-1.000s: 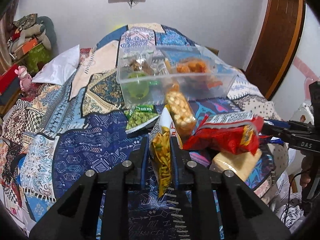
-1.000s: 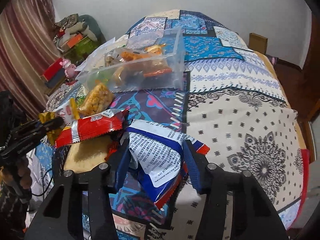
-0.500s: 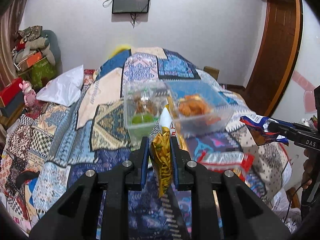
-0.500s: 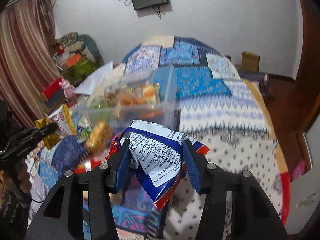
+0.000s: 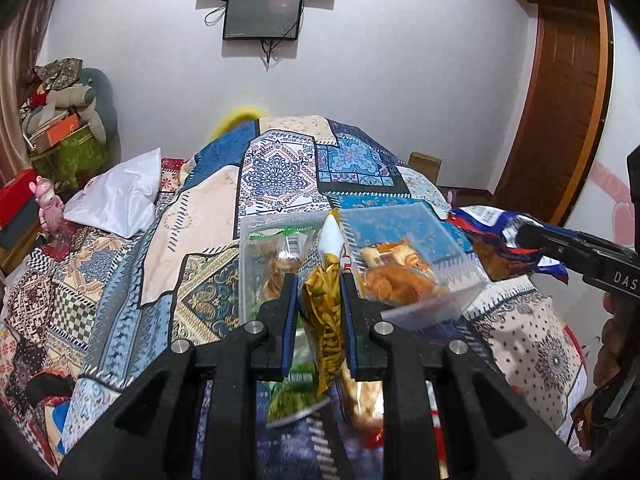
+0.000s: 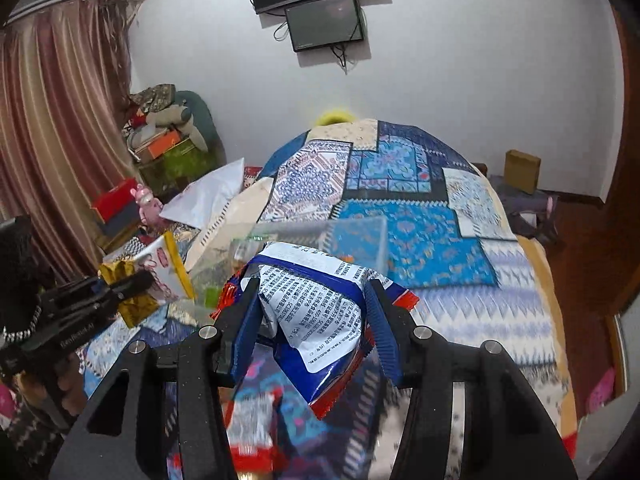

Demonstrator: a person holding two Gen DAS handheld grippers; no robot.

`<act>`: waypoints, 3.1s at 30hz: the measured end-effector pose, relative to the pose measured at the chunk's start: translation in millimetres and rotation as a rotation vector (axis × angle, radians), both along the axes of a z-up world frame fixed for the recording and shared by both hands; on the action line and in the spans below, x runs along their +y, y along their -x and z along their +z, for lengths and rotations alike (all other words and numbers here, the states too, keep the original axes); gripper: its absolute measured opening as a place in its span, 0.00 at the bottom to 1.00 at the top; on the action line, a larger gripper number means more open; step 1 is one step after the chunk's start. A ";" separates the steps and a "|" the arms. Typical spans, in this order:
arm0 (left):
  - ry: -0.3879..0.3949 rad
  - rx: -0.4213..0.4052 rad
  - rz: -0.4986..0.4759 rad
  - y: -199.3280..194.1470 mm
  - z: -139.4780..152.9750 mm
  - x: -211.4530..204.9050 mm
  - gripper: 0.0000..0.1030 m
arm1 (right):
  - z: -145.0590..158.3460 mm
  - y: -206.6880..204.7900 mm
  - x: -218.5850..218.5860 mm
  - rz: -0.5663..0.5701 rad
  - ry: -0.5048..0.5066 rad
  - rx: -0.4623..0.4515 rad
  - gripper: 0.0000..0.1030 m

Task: Organize snacks
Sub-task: 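Drop the chip bag into the box with left gripper while right drops the wrapper, then grasp the red snack pack with the right gripper while the left grasps the green pea bag, then drop the red pack into the box with right gripper while left drops the pea bag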

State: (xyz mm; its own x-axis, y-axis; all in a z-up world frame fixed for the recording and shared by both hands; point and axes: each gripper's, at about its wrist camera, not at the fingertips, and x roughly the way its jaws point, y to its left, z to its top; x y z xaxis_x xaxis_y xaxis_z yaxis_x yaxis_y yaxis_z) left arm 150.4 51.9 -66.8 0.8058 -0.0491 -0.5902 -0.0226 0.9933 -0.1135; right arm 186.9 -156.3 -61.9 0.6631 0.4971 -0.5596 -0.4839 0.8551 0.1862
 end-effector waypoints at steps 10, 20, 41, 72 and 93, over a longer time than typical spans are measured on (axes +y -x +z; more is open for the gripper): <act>0.021 0.063 -0.023 -56.0 -30.1 2.8 0.19 | -20.6 -47.0 35.5 0.023 0.035 0.029 0.46; 0.038 0.141 -0.010 -86.1 -61.7 8.1 0.19 | -46.9 -74.4 54.0 0.015 0.112 0.062 0.51; -0.034 0.098 0.059 -14.6 -23.9 19.3 0.54 | -19.7 1.8 40.9 0.118 0.104 0.043 0.75; 0.049 0.344 0.035 -13.3 -107.2 20.6 0.65 | -107.7 34.6 44.3 0.227 0.171 0.274 0.72; -0.007 0.268 0.013 12.9 -94.3 1.7 0.27 | -75.7 44.9 6.7 0.119 0.099 0.170 0.62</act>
State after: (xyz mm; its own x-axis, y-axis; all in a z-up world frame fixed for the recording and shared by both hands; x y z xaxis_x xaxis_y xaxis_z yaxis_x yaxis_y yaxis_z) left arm 137.5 53.6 -161.1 0.6213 -0.0352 -0.7828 -0.0637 0.9934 -0.0952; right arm 142.1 -149.6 -137.6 0.4951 0.5027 -0.7086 -0.5508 0.8124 0.1914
